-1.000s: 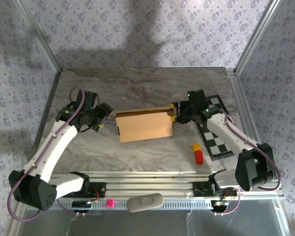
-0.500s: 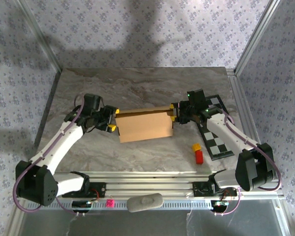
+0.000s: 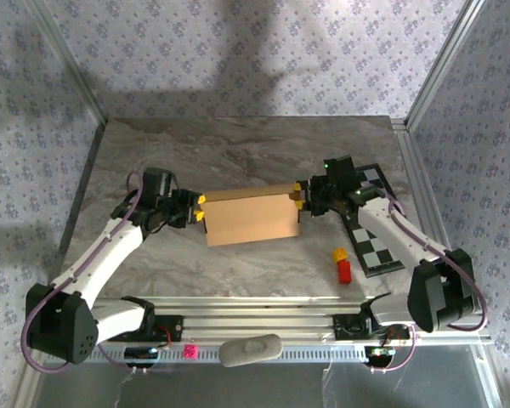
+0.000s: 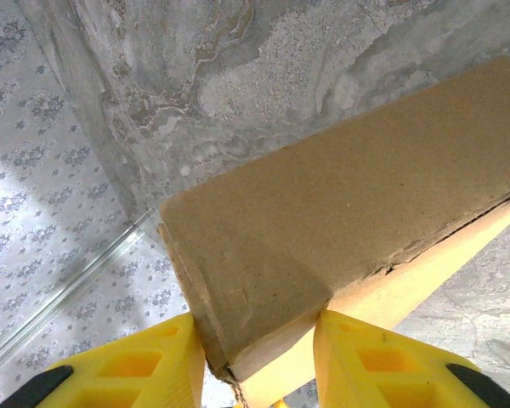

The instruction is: Fold the paper box

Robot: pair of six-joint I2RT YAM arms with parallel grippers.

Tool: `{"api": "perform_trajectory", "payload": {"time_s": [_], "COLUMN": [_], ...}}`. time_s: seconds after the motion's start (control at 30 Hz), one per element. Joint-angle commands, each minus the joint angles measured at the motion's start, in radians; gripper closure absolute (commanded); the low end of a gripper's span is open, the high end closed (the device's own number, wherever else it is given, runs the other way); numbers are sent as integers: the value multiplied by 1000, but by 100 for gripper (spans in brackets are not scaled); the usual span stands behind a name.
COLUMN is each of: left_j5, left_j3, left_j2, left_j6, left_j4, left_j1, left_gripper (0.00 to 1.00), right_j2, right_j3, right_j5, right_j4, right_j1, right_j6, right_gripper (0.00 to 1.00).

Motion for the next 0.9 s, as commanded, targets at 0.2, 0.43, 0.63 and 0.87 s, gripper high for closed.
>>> {"api": "perform_trajectory", "payload": {"time_s": [0.2, 0.43, 0.63, 0.87], "left_j5": [-19, -21, -6, -2], "left_j3": [-34, 2, -15, -59], "left_j2": [-40, -31, -62, -127], "left_j6": [39, 214, 252, 217], "left_j4": [34, 63, -12, -77], "left_j1": [4, 2, -23, -72], "left_gripper": [77, 86, 87, 78], "right_j2": [-31, -1, -36, -145], "right_j3": [-3, 22, -7, -107], "right_j5": [-3, -93, -137, -152], "right_j4": [-53, 18, -51, -88], "right_j1": [0, -10, -20, -21], "right_j6": [-105, -352, -449, -442], "right_gripper": [64, 68, 69, 67]}}
